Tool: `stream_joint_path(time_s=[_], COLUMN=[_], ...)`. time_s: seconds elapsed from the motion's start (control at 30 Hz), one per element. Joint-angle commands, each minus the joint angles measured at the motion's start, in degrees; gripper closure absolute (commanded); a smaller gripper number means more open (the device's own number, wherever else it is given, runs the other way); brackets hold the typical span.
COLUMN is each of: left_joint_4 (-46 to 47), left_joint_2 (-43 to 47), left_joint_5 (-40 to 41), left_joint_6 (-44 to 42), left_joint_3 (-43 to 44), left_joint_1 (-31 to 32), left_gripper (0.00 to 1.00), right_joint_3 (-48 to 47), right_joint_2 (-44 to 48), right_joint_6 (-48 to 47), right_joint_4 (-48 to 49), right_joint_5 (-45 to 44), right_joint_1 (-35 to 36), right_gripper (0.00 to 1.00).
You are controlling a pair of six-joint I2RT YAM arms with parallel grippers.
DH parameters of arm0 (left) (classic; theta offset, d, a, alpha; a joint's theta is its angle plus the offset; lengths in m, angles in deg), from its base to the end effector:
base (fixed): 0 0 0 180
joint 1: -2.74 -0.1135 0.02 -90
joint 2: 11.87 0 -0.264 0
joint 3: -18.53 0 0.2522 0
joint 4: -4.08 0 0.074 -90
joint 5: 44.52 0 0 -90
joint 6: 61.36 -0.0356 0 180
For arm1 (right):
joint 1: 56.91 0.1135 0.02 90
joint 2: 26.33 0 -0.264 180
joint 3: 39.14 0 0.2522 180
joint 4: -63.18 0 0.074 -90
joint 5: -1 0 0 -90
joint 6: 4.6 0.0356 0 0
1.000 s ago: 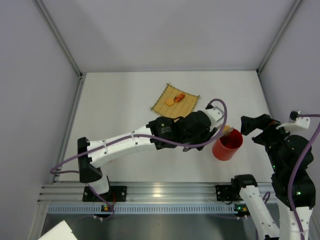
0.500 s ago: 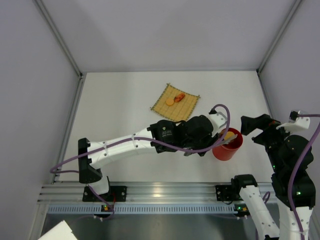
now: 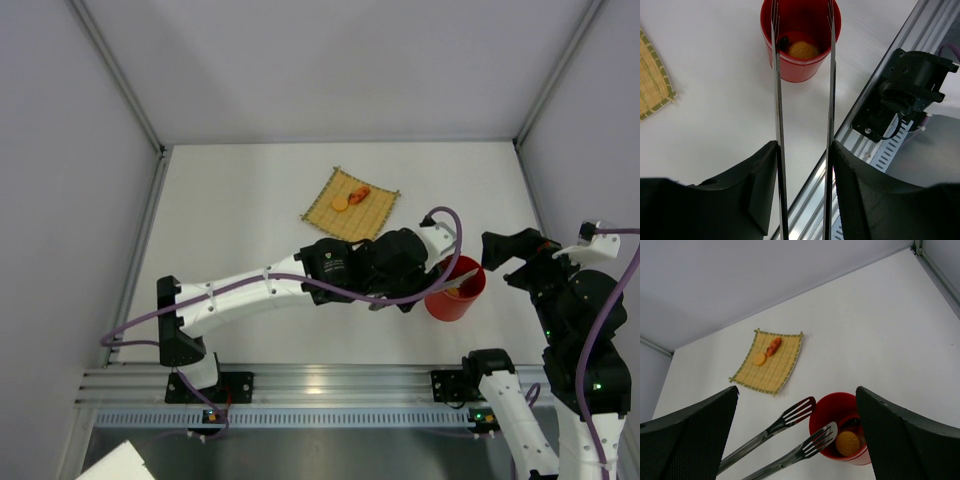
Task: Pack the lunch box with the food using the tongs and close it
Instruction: Place the fake food in the packing box, then pick up the fake food from the plate.
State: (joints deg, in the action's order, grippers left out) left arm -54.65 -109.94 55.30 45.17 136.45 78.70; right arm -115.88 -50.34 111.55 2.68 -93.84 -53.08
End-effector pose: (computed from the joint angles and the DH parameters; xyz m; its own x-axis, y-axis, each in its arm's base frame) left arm 0.0979 -0.3664 0.3921 -0.4088 0.4791 -0.7767 0.8422 0.5259 -0.1189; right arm 0.0401 -0.0003 0.4068 -0.1137 0.4325 -0.8944 0.0746 0.9014 0.4264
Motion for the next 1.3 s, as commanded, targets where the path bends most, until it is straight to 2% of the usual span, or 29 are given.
stream_joint_path(time_s=[0.0, 0.13, 0.33, 0.43, 0.6, 0.83, 1.07, 1.27], left_joint_4=[1.1, 1.2, 0.9, -0.7, 0.2, 5.5, 8.2, 9.9], left_joint_2=[-0.1, -0.4, 0.6, 1.0, 2.0, -3.4, -11.3, -16.4], left_joint_5=[-0.4, -0.1, 7.2, 6.8, 3.9, 1.1, -3.6, -3.8], left_joint_6=[-0.7, -0.9, -0.6, 0.1, 0.4, -4.6, -7.3, -9.8], left_joint_3=[2.9, 3.3, 4.2, 5.3, 2.3, 0.8, 3.0, 3.5], left_joint_1=[0.3, 0.4, -0.5, -5.2, -18.3, -30.9, -37.1, -38.3], left_gripper=[0.48, 0.47, 0.47, 0.48, 0.48, 0.48, 0.48, 0.46], right_joint_3=[0.6, 0.8, 0.4, -0.1, 0.0, 0.0, -0.6, -0.6], right_joint_2=[0.6, 0.6, 0.5, 0.5, 0.5, -0.1, -0.6, -1.0], right_joint_6=[0.4, 0.4, 0.1, 0.0, 0.1, -0.1, -0.8, -1.2], right_joint_4=[0.2, 0.2, 0.0, -0.2, -0.1, 0.5, 0.4, 0.3], right_joint_5=[0.3, 0.2, 0.2, 0.0, 0.0, 0.1, 0.0, 0.0], right_joint_1=[-0.7, -0.7, -0.7, -0.7, -0.7, -0.8, -0.7, -0.7], right_gripper=[0.01, 0.00, 0.01, 0.01, 0.01, 0.00, 0.01, 0.00])
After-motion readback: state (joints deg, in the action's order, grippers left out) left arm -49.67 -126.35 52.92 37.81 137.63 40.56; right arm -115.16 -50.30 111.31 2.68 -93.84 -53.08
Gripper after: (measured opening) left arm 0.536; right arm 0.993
